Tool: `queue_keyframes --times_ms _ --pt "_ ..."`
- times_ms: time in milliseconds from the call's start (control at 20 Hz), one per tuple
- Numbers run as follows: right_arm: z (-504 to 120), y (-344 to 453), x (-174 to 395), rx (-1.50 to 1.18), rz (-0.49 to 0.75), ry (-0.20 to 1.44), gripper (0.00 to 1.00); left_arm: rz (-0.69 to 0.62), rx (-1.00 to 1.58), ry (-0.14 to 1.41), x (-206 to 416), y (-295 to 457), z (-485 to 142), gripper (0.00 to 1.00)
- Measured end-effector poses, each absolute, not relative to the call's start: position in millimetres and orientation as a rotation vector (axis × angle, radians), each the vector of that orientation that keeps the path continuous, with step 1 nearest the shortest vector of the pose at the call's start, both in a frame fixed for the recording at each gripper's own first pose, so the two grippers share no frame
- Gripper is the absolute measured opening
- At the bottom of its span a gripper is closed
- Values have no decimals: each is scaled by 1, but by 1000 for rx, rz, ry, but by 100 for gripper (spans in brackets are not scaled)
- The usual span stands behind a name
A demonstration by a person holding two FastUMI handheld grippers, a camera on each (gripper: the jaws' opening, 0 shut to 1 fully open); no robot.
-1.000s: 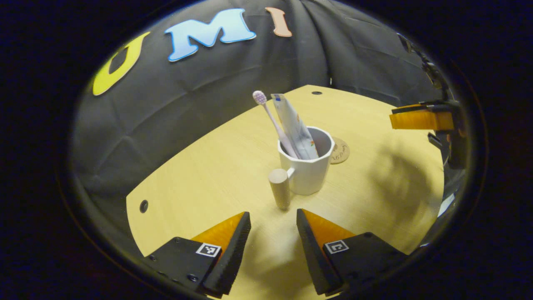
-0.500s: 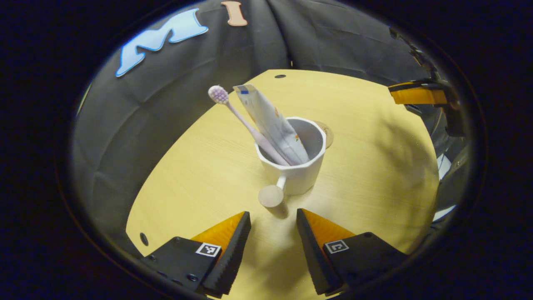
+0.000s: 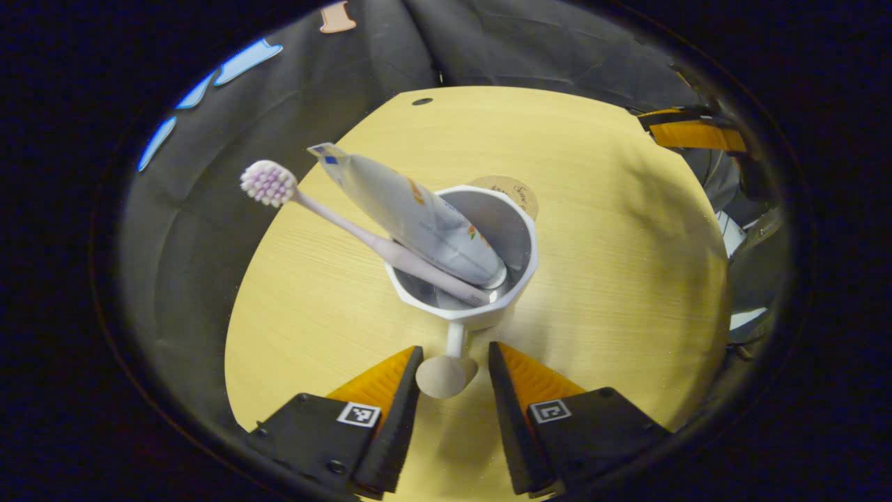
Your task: Put the toothbrush and toothpaste on the desktop into the cup, then pick up the cup and place it on the coaster on the desktop.
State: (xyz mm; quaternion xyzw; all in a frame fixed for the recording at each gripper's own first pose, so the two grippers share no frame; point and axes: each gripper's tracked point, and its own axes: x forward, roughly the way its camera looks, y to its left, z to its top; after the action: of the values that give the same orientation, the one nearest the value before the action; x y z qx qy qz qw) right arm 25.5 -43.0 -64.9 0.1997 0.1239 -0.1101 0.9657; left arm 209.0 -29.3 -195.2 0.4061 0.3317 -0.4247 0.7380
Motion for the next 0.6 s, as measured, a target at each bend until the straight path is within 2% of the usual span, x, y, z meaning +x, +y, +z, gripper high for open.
queue_keyframes --times_ms 150,250,300,400,450,500,600 --pt "-68 -48 25 412 -212 254 89 -926 896 741 208 -31 -196 52" --pt "-70 -49 25 416 -208 261 89 -922 875 726 208 -32 -189 46" --pt "-71 -50 24 418 -208 265 89 -902 877 720 213 -33 -189 36" --pt "-73 -53 22 421 -207 269 89 -893 860 715 212 -32 -179 23" --pt "-73 -54 21 422 -206 269 89 -883 849 711 212 -32 -182 27" --pt "-74 -55 19 422 -203 272 89 -875 841 706 212 -32 -182 20" --pt "-76 -57 19 425 -204 274 89 -868 833 697 212 -35 -181 20"
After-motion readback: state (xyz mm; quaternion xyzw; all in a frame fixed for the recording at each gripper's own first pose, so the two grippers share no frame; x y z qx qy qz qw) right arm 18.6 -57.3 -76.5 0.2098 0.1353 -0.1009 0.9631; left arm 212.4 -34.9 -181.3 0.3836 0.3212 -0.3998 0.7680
